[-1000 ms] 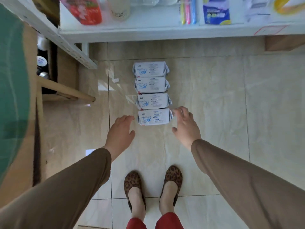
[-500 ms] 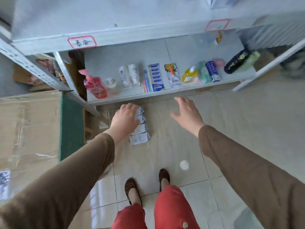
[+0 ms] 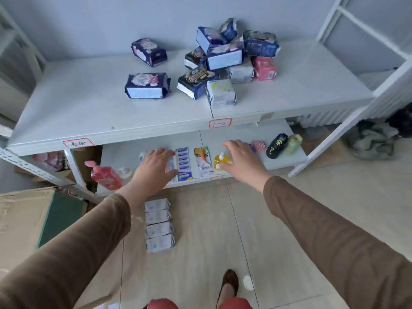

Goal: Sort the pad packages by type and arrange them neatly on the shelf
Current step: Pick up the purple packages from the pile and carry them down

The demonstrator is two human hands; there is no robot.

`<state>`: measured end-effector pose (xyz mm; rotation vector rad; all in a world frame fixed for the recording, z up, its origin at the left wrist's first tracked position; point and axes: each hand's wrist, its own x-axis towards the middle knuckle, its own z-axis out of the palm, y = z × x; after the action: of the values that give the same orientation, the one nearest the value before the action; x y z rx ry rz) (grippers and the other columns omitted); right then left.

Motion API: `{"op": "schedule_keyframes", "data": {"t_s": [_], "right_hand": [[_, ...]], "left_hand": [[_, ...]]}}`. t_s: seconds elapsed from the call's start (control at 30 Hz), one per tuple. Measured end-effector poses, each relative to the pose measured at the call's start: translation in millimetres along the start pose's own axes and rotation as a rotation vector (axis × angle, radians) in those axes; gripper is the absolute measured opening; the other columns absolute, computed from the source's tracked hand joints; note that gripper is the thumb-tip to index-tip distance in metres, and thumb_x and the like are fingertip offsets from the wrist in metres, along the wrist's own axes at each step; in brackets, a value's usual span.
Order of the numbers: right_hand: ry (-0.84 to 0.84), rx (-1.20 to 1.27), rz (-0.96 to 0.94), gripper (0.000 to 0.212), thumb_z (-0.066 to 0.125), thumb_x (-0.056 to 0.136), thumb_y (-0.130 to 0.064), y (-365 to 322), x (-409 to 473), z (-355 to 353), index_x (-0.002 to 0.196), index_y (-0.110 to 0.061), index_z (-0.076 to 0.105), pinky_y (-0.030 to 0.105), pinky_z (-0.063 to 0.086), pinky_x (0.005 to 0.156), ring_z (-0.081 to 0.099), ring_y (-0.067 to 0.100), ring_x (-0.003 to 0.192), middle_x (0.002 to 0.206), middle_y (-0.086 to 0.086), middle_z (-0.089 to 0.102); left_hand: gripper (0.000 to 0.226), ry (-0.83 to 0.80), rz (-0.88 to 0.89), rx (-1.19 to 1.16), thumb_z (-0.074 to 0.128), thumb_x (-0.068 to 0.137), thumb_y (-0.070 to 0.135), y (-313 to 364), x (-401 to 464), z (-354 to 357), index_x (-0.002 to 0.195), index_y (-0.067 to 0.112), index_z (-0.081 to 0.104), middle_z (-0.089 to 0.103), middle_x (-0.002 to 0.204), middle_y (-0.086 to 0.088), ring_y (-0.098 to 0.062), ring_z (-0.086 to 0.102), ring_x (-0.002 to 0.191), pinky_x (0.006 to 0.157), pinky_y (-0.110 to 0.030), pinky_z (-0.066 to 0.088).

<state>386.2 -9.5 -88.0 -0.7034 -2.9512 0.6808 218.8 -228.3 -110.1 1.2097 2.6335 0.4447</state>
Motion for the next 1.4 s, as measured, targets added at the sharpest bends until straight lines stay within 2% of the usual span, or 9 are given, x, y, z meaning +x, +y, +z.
{"op": "schedule_keyframes", "data": {"t_s": [0.2,0.37,0.57,0.87,1.03,1.1,1.2,1.3,1.4], "right_hand": [[0.013,0.000,-0.103,0.059,0.064,0.089,-0.031,20,61,-51,0.143,-0.017,0.043,0.034,0.036,0.096,0.042,0.027,0.125,0.138,0.007,0.048],[0.009,0.007,-0.140,0.057,0.063,0.092,-0.035,17,132,-77,0.142,-0.018,0.043,0.037,0.040,0.101,0.041,0.027,0.130,0.141,0.007,0.047],[0.026,-0.002,-0.169,0.054,0.062,0.094,-0.032,-4,241,-90,0.142,-0.013,0.046,0.035,0.037,0.104,0.044,0.029,0.131,0.143,0.010,0.049],[-0.059,-0.130,-0.144,0.036,0.046,0.100,-0.007,-29,366,-63,0.135,-0.002,0.046,0.043,0.041,0.100,0.047,0.036,0.122,0.136,0.021,0.049],[-0.083,-0.180,-0.110,0.043,0.056,0.098,-0.026,-17,399,-61,0.133,-0.003,0.046,0.042,0.041,0.101,0.049,0.036,0.120,0.133,0.021,0.051],[-0.128,-0.196,-0.086,0.048,0.059,0.096,-0.033,-15,409,-57,0.131,-0.002,0.046,0.041,0.041,0.100,0.050,0.036,0.119,0.132,0.021,0.051],[-0.163,-0.175,-0.066,0.054,0.062,0.094,-0.037,-15,424,-50,0.132,-0.003,0.044,0.042,0.040,0.101,0.050,0.036,0.119,0.133,0.021,0.049],[-0.147,-0.182,-0.102,0.055,0.065,0.092,-0.036,-16,435,-47,0.133,-0.006,0.045,0.041,0.038,0.102,0.047,0.034,0.120,0.134,0.019,0.045],[-0.110,-0.203,-0.195,0.055,0.064,0.093,-0.030,-19,449,-42,0.139,-0.008,0.043,0.041,0.038,0.102,0.041,0.034,0.123,0.135,0.017,0.045]], "left_hand": [[0.057,0.061,-0.038,0.005,0.065,0.090,0.041,24,46,-30,0.140,0.022,0.046,0.045,0.144,0.000,-0.022,0.040,0.133,0.109,-0.042,0.037],[0.056,0.112,-0.069,0.034,0.065,0.090,0.039,12,97,-55,0.140,0.020,0.047,0.047,0.143,-0.003,-0.024,0.043,0.130,0.108,-0.041,0.038],[0.057,0.164,-0.129,0.011,0.067,0.089,0.037,-34,178,-86,0.140,0.019,0.048,0.048,0.141,-0.005,-0.027,0.043,0.130,0.105,-0.042,0.037],[0.053,0.163,-0.268,-0.051,0.071,0.086,0.028,-116,282,-116,0.135,0.016,0.053,0.051,0.135,-0.013,-0.033,0.046,0.124,0.105,-0.044,0.039],[0.071,0.060,-0.360,-0.065,0.079,0.079,0.038,-145,316,-118,0.140,0.021,0.047,0.043,0.141,-0.011,-0.032,0.041,0.128,0.104,-0.048,0.041],[0.080,-0.022,-0.398,-0.125,0.082,0.075,0.039,-153,325,-118,0.144,0.025,0.044,0.038,0.144,-0.009,-0.030,0.040,0.128,0.094,-0.046,0.049],[0.088,-0.189,-0.438,-0.243,0.085,0.072,0.037,-163,334,-120,0.147,0.030,0.038,0.035,0.141,-0.005,-0.023,0.045,0.115,0.084,-0.037,0.052],[0.075,-0.285,-0.426,-0.273,0.090,0.065,0.039,-167,338,-124,0.128,0.032,0.050,0.051,0.123,0.000,-0.021,0.058,0.101,0.080,-0.038,0.057],[0.065,-0.245,-0.427,-0.298,0.093,0.053,0.048,-169,338,-126,0.103,0.031,0.055,0.064,0.104,0.003,-0.018,0.065,0.088,0.072,-0.036,0.057]]}}
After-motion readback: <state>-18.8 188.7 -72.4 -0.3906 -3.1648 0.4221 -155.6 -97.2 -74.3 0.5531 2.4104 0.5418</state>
